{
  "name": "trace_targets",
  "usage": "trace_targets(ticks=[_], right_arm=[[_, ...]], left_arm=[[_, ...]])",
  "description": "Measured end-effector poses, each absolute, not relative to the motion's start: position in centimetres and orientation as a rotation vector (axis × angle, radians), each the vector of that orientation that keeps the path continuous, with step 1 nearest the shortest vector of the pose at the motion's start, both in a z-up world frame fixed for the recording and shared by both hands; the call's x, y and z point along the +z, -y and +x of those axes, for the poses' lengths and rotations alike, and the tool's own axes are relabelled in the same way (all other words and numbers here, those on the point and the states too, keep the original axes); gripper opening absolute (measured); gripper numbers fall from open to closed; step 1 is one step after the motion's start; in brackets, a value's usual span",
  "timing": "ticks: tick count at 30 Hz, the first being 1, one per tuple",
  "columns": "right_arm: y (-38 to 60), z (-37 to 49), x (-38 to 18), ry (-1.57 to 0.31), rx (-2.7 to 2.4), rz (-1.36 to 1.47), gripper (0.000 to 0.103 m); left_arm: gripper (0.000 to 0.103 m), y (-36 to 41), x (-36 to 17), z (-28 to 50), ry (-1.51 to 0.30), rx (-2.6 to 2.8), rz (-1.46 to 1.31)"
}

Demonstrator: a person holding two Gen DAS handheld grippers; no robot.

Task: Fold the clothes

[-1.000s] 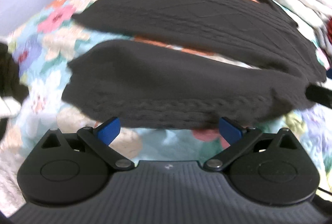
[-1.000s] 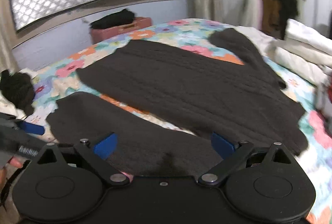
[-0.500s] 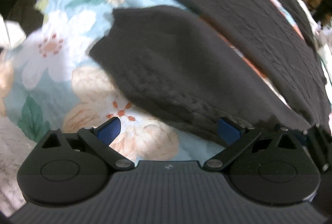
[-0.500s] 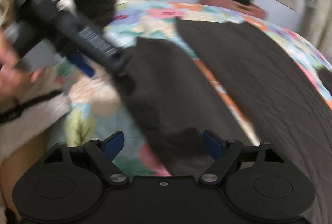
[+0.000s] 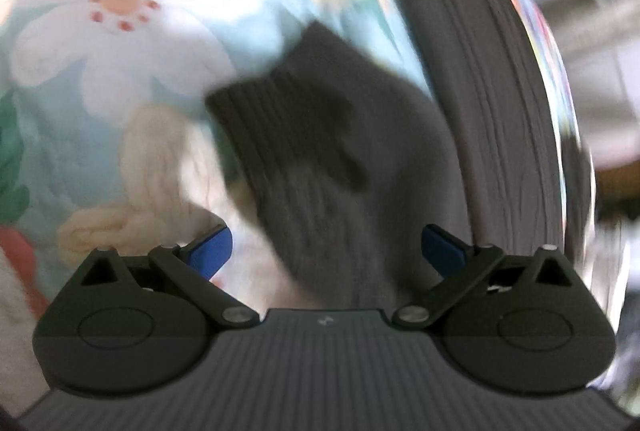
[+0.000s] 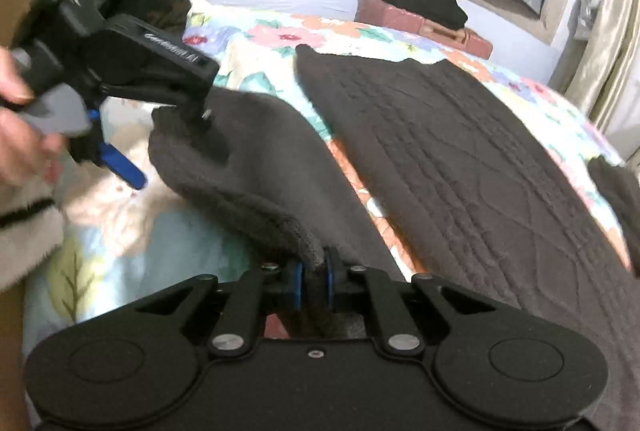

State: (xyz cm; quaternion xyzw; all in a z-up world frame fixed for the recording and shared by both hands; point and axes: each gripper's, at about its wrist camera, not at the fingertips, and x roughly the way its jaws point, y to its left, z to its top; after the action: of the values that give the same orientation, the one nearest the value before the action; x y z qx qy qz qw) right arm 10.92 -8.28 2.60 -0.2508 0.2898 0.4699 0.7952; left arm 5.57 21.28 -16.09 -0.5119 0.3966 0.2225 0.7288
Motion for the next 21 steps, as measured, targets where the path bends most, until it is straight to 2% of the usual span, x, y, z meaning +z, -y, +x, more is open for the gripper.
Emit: trace_targets(ticks=[2,3,6,14,17,21], right_arm=[[8.8,11.9,2.9,-0.642,1.01,-0.475,0.011],[8.9,12.2,2.9,-0.65,1.005,-0.446,0.011],[9.1,12.7,3.3,-0.635,1.003,-0.416,0.011],[9.5,14.3,6.4,-0.568,0.998,-0.435,0.011],[8.0,17.0,7.9,-0.568,0.946,-0.589,0.011],[5.9,21.6,9.8,-0.641,0.909,-0.738,0.01]], left_arm=[[0.068,-20.1,-15.9,6.8,-0.892,0.442,-1.034],[0.04,-19.3,-15.5,7.1,-0.902,0.45,-0.975],[0.015,-17.9,-14.6,7.3,-0.874,0.438,-0.878],[0.012,-18.0,-9.6,10.0,-0.812,0.339,-0.782],[0.012,-17.9,-7.3,13.7,-0.875,0.263,-0.68],[0.01,-18.0,-4.6,18.7,-0.839,0.149,-0.65]])
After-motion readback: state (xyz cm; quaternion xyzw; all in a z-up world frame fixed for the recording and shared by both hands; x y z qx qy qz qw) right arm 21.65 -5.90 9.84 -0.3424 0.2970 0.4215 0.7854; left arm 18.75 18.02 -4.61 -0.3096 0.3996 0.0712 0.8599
